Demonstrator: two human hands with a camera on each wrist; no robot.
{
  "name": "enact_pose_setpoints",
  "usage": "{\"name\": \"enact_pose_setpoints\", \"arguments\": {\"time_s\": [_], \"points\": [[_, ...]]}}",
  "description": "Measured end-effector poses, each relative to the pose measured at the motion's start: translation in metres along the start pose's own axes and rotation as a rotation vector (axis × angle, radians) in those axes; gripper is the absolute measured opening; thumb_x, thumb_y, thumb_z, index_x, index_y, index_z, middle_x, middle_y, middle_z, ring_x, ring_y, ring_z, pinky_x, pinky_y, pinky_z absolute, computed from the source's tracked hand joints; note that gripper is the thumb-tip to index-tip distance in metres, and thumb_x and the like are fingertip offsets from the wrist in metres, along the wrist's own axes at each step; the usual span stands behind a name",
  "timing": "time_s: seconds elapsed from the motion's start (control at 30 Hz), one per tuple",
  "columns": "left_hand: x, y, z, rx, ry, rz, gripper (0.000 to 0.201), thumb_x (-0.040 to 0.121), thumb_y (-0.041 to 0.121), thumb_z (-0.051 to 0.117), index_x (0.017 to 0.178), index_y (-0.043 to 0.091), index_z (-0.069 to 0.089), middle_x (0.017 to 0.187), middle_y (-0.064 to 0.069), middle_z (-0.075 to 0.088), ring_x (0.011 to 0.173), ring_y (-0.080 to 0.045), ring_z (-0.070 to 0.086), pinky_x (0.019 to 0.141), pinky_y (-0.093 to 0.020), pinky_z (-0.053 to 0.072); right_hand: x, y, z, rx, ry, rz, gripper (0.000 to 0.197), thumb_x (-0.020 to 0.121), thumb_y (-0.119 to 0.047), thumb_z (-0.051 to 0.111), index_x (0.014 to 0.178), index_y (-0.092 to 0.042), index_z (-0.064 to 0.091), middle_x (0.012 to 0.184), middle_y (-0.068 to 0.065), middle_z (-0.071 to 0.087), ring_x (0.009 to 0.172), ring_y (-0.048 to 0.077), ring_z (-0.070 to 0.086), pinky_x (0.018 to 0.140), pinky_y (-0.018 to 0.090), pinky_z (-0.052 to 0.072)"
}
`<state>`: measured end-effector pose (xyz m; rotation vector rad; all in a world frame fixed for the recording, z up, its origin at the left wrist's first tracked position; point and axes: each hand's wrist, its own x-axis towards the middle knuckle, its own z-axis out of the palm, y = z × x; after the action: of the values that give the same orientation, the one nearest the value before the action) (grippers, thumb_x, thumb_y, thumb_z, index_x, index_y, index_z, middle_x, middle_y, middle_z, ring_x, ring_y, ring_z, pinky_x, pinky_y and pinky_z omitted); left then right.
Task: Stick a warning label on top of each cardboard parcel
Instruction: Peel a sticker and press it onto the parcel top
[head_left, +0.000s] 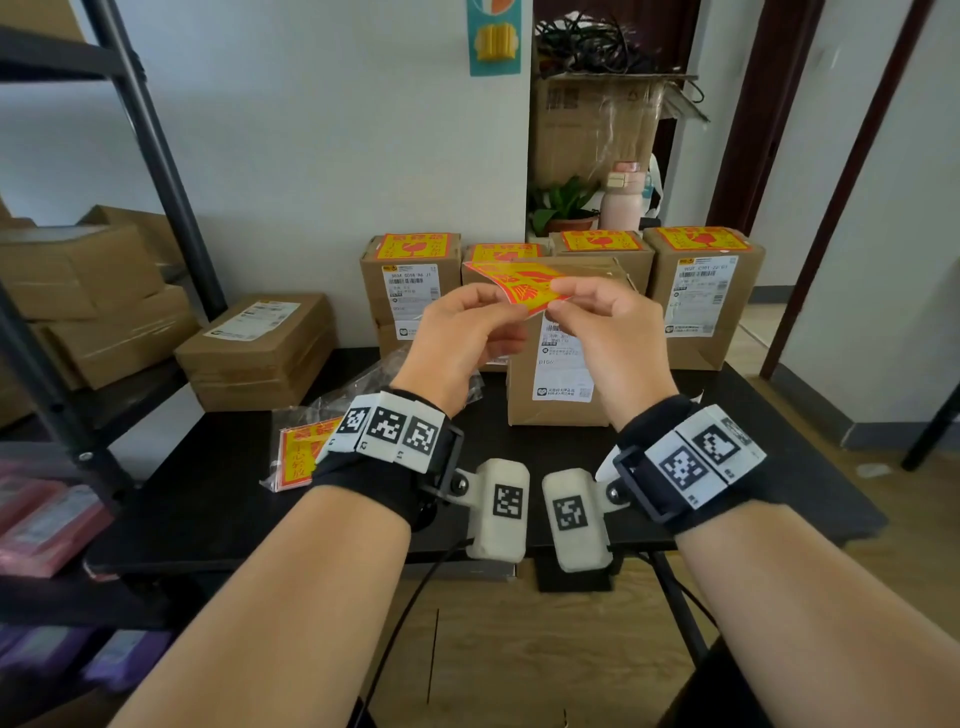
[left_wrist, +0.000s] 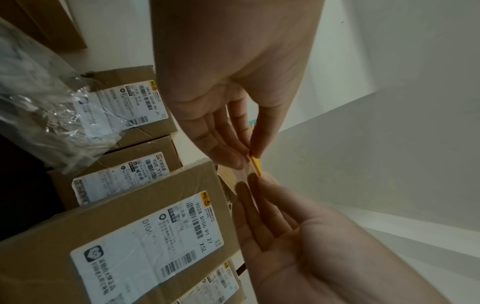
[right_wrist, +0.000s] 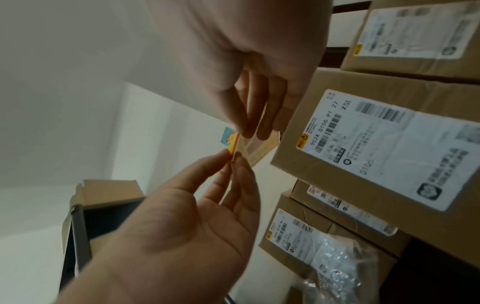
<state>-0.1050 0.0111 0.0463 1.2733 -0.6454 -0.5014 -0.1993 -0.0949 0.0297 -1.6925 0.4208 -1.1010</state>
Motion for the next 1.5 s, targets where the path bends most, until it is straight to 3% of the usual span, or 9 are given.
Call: {"name": "enact_pose_setpoints", "arguments": {"time_s": [0.13,0.33,0.63,0.9,1.03,1.17,1.27,1.37,1.5], "points": [[-0.001,-0.004,-0.001,0.107,-0.012,-0.028,0.004,0.085,0.004,0.067,0.087,0.008,0.067,0.079,-0.006,0.063,0.068,-0.016,0.058,0.066,-0.026,0.052,0.001,-0.002,-0.001,0.132,0.032,0.079,0.017,0.087,-0.007,0.069,0.098,-0.019,0.073,0.094,-0.001,0.074,0.094,0.015,0.071,0.091,0.035,0.056],[-0.003,-0.004,0.000,0.189,0.042,0.030,0.006,0.086,0.009,0.067,0.083,0.012,0.072,0.080,-0.002,0.065,0.076,-0.013,0.057,0.077,-0.028,0.052,0.001,-0.002,-0.002,0.140,0.056,0.086,0.019,0.087,-0.007,0.069,0.102,-0.016,0.073,0.097,0.000,0.074,0.095,0.015,0.071,0.092,0.036,0.056],[-0.004,-0.002,0.003,0.255,0.082,0.083,0.012,0.087,0.013,0.065,0.090,0.005,0.073,0.080,-0.003,0.063,0.075,-0.011,0.055,0.078,-0.027,0.051,0.000,-0.002,-0.003,0.130,0.045,0.063,0.018,0.087,-0.007,0.068,0.101,-0.018,0.072,0.096,-0.001,0.073,0.094,0.012,0.070,0.091,0.031,0.056],[-0.001,-0.007,0.003,0.330,0.053,0.187,0.012,0.090,0.017,0.063,0.083,0.021,0.072,0.073,0.009,0.065,0.069,-0.001,0.056,0.074,-0.020,0.050,0.002,0.002,-0.004,0.149,0.061,0.092,0.018,0.087,-0.007,0.069,0.103,-0.015,0.073,0.097,0.002,0.074,0.093,0.015,0.071,0.091,0.035,0.057],[0.001,-0.008,0.006,0.349,0.053,0.205,0.013,0.091,0.016,0.062,0.081,0.020,0.071,0.070,0.012,0.065,0.061,0.008,0.056,0.071,-0.015,0.049,0.002,0.003,-0.004,0.181,0.078,0.110,0.020,0.086,-0.005,0.070,0.104,-0.011,0.074,0.097,0.004,0.074,0.094,0.019,0.072,0.091,0.036,0.057],[0.002,-0.007,0.007,0.362,0.048,0.212,0.015,0.091,0.015,0.061,0.080,0.021,0.069,0.068,0.012,0.063,0.061,0.006,0.055,0.071,-0.016,0.047,0.003,0.003,-0.004,0.167,0.082,0.107,0.019,0.086,-0.006,0.071,0.104,-0.011,0.074,0.095,0.003,0.074,0.093,0.018,0.072,0.089,0.034,0.057],[0.001,-0.007,0.008,0.357,0.037,0.208,0.016,0.092,0.013,0.058,0.080,0.014,0.070,0.066,0.009,0.062,0.058,0.006,0.054,0.068,-0.016,0.046,0.003,0.003,-0.005,0.138,0.064,0.085,0.018,0.086,-0.008,0.070,0.103,-0.013,0.074,0.094,0.002,0.074,0.089,0.014,0.072,0.084,0.026,0.057],[0.001,-0.006,0.009,0.388,0.062,0.215,0.024,0.093,0.016,0.056,0.087,-0.002,0.069,0.067,0.003,0.059,0.061,0.000,0.052,0.069,-0.020,0.044,0.001,0.002,-0.007,-0.005,0.009,0.020,0.016,0.089,-0.014,0.068,0.103,-0.018,0.074,0.084,-0.005,0.071,0.073,0.003,0.065,0.069,0.012,0.051],[0.002,-0.004,0.008,0.456,0.052,0.245,0.028,0.094,0.019,0.055,0.088,-0.004,0.069,0.071,-0.001,0.058,0.067,-0.007,0.049,0.071,-0.024,0.042,0.002,0.002,-0.008,-0.150,-0.021,-0.068,0.012,0.089,-0.022,0.068,0.098,-0.023,0.076,0.078,-0.007,0.068,0.072,0.002,0.059,0.069,0.020,0.048]]}}
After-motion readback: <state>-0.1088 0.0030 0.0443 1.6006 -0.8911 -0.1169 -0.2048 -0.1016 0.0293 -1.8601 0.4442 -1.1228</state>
